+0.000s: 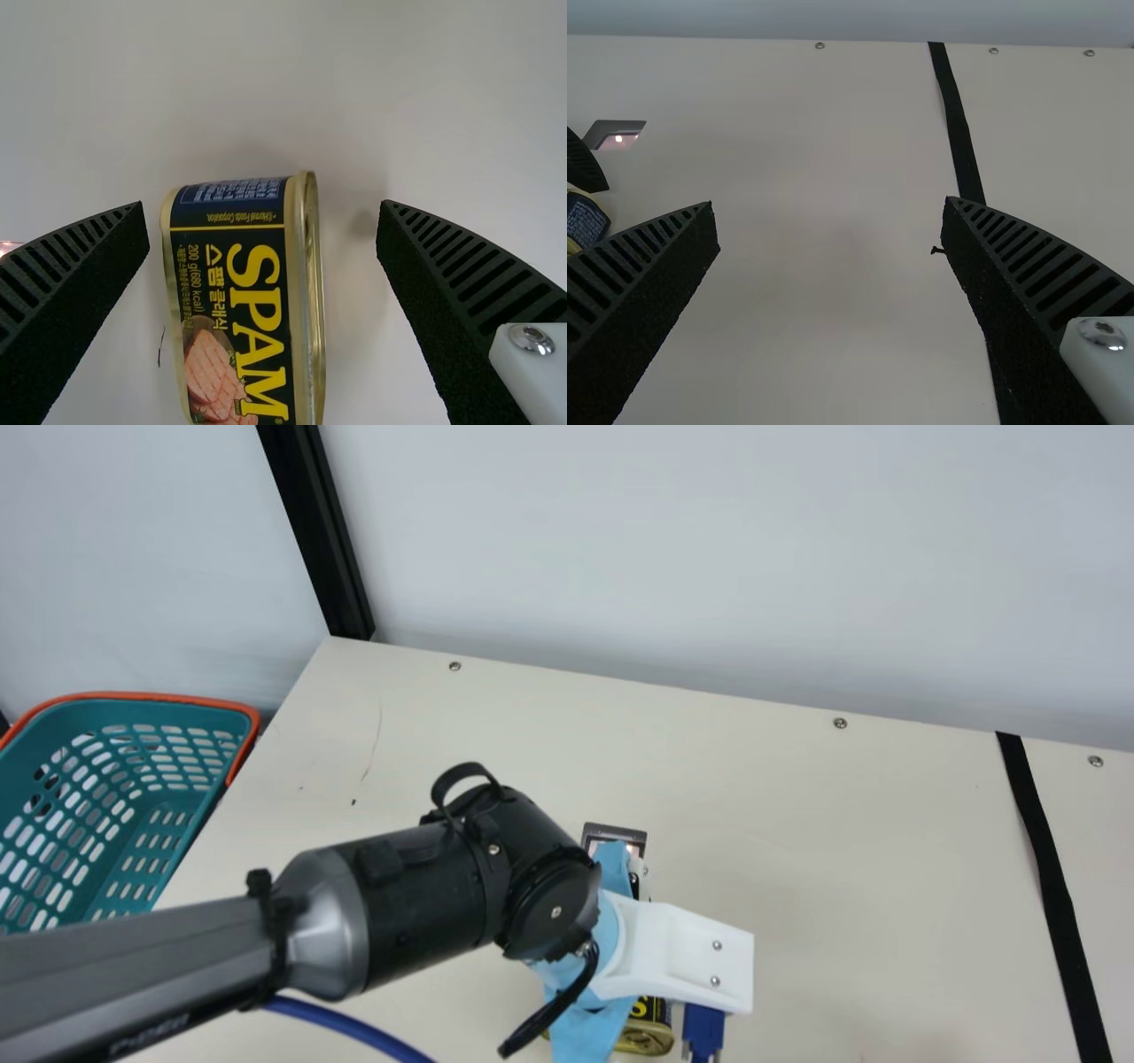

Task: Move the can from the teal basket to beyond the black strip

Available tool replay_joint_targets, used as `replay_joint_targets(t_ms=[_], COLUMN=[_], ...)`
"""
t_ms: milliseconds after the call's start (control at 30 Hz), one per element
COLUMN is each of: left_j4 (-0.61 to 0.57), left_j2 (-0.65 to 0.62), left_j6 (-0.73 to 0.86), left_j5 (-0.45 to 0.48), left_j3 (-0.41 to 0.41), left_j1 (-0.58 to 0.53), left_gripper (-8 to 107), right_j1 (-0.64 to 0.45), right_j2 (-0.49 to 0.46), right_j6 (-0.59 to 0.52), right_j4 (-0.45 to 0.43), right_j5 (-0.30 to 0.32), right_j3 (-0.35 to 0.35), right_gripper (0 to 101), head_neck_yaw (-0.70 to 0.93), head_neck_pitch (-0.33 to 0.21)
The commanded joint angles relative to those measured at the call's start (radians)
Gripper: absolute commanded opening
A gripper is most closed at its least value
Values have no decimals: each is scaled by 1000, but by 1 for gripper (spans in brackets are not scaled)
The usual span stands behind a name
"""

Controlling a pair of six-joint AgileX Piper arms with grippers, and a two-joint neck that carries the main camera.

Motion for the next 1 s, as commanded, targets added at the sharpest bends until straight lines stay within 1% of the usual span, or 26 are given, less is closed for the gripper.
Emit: replay_joint_targets(t_ms=[0, 133, 233, 367, 467, 567, 667, 833, 967], left_j4=[-31, -136, -235, -360, -416, -442, -442, -370, -301], left_j2=[-22, -102, -186, -311, -404, -493, -573, -680, -750], left_j6=[6, 26, 41, 51, 38, 12, -24, -119, -184], left_j5=[-17, -64, -119, -223, -334, -464, -606, -844, -995], left_j3=[8, 49, 102, 195, 276, 363, 453, 608, 725], left_j1=[2, 15, 38, 77, 109, 137, 161, 205, 267], left_gripper=[90, 90, 90, 90, 90, 90, 90, 90, 90], right_j1=[0, 0, 0, 0, 0, 0, 0, 0, 0], right_j2=[0, 0, 0, 0, 0, 0, 0, 0, 0], right_j6=[0, 0, 0, 0, 0, 0, 0, 0, 0], right_j4=[0, 0, 0, 0, 0, 0, 0, 0, 0], right_j5=[0, 0, 0, 0, 0, 0, 0, 0, 0], right_j3=[0, 0, 0, 0, 0, 0, 0, 0, 0], right_gripper=[101, 101, 101, 101, 101, 101, 101, 101, 101], head_neck_yaw=[-4, -4, -4, -4, -4, -4, -4, -4, -4], head_neck_pitch=[-3, -3, -3, -3, -3, -3, -3, -3, -3])
